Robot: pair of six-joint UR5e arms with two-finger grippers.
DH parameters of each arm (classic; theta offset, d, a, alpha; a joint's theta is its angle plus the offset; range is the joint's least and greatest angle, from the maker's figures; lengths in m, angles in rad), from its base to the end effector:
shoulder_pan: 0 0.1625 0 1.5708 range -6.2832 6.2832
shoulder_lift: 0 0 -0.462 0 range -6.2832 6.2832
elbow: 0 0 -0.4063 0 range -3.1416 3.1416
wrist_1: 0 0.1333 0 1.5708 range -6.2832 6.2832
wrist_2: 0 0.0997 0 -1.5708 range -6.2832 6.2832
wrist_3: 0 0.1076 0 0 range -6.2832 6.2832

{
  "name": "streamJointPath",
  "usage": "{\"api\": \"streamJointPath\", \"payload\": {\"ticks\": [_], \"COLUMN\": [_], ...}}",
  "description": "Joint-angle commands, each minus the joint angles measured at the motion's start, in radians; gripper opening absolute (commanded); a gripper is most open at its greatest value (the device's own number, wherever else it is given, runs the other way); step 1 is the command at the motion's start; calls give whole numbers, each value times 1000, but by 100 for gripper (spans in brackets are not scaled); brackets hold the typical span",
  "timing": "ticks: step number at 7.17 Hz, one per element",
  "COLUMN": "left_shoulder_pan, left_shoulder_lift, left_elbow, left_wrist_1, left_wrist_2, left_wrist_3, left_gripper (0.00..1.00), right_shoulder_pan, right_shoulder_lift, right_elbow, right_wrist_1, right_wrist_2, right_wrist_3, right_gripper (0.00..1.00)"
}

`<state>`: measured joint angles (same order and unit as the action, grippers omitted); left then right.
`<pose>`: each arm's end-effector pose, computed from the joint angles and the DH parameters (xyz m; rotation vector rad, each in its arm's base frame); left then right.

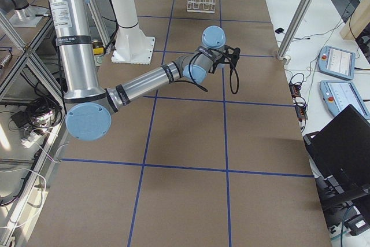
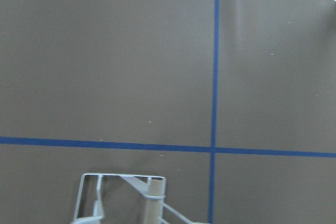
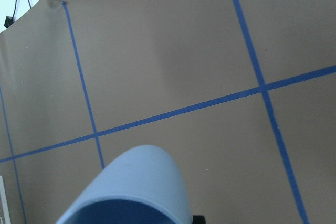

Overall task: Hang cup on cup holder
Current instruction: 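Carry the blue cup toward the center while the left gripper approaches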

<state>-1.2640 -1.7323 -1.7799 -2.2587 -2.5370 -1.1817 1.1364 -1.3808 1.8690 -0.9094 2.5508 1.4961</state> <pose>0.1250 -0.5428 0.4144 0.1232 1.2862 -0.2396 -0.1881 -0.5097 0.3591 -0.1122 -1.3440 0.3348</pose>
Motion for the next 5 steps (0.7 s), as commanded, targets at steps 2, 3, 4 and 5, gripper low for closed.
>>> {"api": "streamJointPath", "payload": {"ticks": [2,3,4,5], "left_shoulder_pan": [113,185,225,271], "left_shoulder_lift": [-142,-176,-199,-208], "left_elbow": [8,5,4,4], "left_wrist_1": [-166,-218,-287,-370], "left_wrist_2": [6,7,47,146], "left_wrist_3": [-313,-379,-468,-581], "left_gripper": [98,98,98,98], "right_shoulder_pan": [-65,-81,-104,-104], "right_shoulder_lift": [71,84,92,103], "right_elbow": [5,13,15,30], "right_wrist_1": [29,30,30,30], "right_wrist_2": [82,135,190,201], "right_wrist_3": [168,170,171,205], "right_gripper": [0,0,0,0]}}
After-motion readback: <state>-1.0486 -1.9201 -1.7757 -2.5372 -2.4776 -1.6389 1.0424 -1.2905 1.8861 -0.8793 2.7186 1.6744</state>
